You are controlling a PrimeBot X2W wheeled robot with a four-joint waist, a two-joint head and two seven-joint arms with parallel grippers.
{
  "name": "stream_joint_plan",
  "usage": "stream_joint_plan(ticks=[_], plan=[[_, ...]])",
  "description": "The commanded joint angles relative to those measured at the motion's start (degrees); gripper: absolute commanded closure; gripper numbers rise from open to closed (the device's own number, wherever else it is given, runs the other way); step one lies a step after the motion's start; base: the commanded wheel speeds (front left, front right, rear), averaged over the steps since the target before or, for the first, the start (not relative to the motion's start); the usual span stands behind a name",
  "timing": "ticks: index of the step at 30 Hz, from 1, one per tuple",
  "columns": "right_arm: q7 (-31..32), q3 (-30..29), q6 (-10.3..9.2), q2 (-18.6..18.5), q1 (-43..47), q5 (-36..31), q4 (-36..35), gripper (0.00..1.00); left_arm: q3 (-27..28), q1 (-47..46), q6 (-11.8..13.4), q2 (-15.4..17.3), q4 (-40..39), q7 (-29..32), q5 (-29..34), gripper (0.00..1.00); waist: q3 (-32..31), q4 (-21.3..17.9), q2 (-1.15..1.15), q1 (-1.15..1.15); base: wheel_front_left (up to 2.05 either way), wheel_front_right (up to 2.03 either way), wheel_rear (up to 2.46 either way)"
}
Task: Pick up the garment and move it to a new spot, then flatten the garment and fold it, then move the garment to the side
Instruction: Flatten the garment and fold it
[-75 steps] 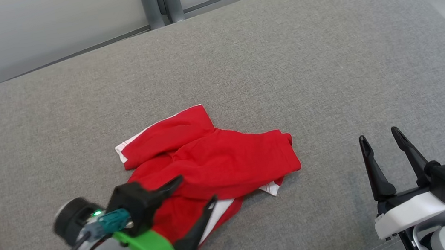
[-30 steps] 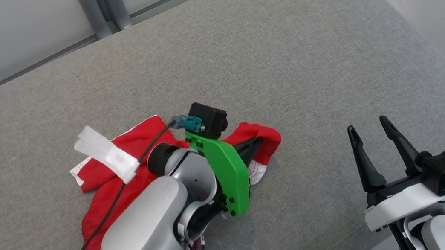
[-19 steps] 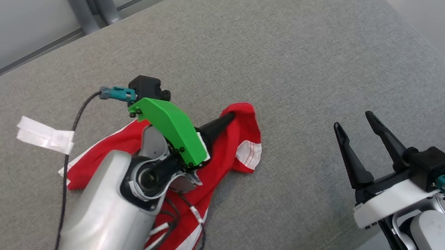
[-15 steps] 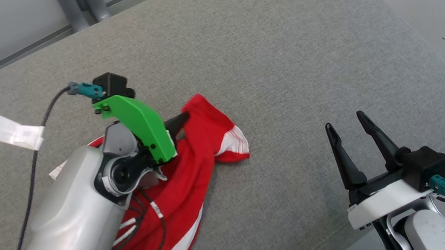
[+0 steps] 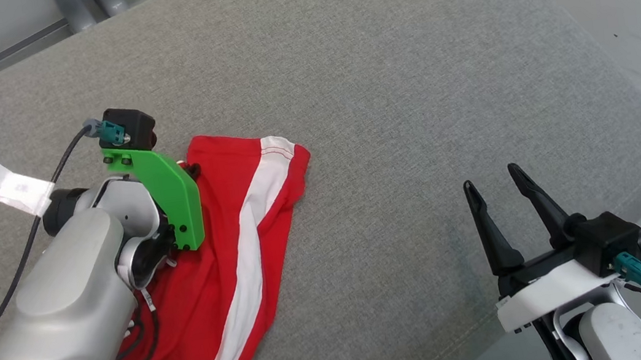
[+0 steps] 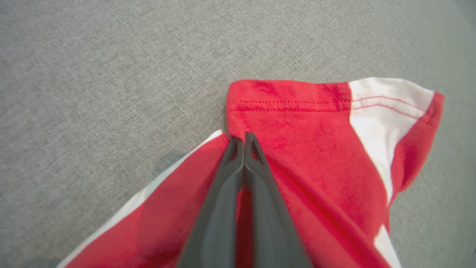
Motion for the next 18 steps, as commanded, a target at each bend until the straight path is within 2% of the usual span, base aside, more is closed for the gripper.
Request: stream_joint_plan(ticks=[1, 4, 6, 12, 18], plan=[[-0.18, 0.06, 0.01, -0.08, -0.91, -0.31, 0.1, 0.0, -0.34, -1.32, -0.48, 0.11, 1.01, -0.86, 1.07, 0.81, -0.17, 0.31, 0.44, 0.0, 0.0, 0.0, 0.0], [-0.17, 0.08, 0.01, -0.09, -0.72, -0.62, 0.27, 0.0, -1.18, -1.59, -0.96, -0.63, 3.14, -2.43, 1.85, 0.47, -0.57, 0.85, 0.44, 0.0, 0.0, 0.0, 0.0], [-0.18, -0.07, 0.01, -0.09, -0.54, -0.99, 0.38, 0.0, -0.12, -0.76, -1.18, -1.8, 4.55, -3.59, 0.2, 0.0, -1.05, 1.28, 0.44, 0.0, 0.0, 0.0, 0.0], [-0.18, -1.0, 0.01, -0.09, 0.07, -1.59, 0.04, 0.0, 0.35, -0.35, -1.68, -3.24, 5.87, -7.73, 0.49, 0.0, -2.32, 2.66, 0.44, 0.0, 0.0, 0.0, 0.0], [-0.18, -3.49, 0.01, -0.1, 1.25, -3.2, -1.64, 0.0, 0.32, 0.78, 0.71, -3.17, 3.22, -16.99, 3.63, 0.0, -5.01, 5.79, 0.44, 0.0, 0.0, 0.0, 0.0]])
